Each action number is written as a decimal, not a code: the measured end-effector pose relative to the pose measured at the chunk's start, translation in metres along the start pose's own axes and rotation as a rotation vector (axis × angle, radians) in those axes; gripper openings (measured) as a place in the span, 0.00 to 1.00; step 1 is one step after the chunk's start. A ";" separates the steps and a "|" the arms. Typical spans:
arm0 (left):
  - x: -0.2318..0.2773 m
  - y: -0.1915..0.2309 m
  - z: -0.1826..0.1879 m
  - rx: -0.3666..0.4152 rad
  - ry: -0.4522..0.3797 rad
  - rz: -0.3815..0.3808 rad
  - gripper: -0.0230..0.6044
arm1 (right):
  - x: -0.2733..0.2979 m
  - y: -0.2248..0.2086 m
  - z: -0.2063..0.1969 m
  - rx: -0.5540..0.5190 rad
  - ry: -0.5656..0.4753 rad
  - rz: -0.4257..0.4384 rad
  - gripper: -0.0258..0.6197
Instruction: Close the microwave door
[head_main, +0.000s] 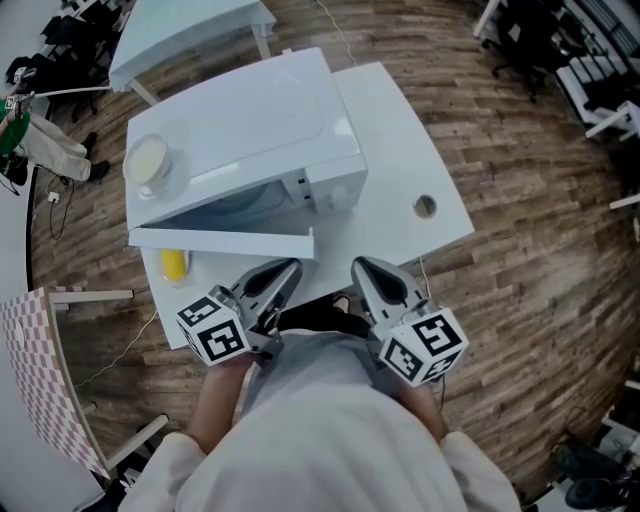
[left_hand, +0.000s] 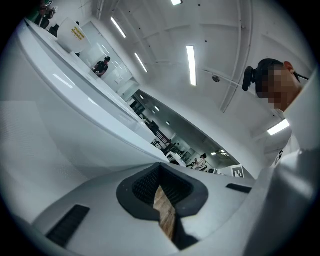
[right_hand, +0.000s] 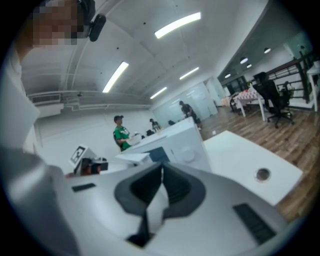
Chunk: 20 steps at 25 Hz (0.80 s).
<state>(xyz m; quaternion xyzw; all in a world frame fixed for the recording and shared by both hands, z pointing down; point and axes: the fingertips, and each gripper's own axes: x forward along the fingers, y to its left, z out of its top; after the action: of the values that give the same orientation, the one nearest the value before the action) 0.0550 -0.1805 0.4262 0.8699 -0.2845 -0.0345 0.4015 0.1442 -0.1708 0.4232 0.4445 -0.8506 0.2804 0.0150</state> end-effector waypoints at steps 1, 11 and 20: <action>0.001 0.000 0.001 0.001 -0.002 0.000 0.06 | 0.001 0.001 0.000 -0.002 0.003 0.002 0.08; 0.011 0.006 0.011 0.015 -0.004 -0.016 0.06 | 0.009 0.005 -0.004 -0.006 0.024 0.005 0.08; 0.007 0.014 0.030 0.019 -0.033 -0.016 0.06 | 0.021 0.012 -0.006 -0.010 0.042 0.020 0.08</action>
<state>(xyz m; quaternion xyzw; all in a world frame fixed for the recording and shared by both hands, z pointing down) 0.0457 -0.2118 0.4172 0.8752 -0.2847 -0.0493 0.3879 0.1211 -0.1782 0.4288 0.4302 -0.8558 0.2856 0.0320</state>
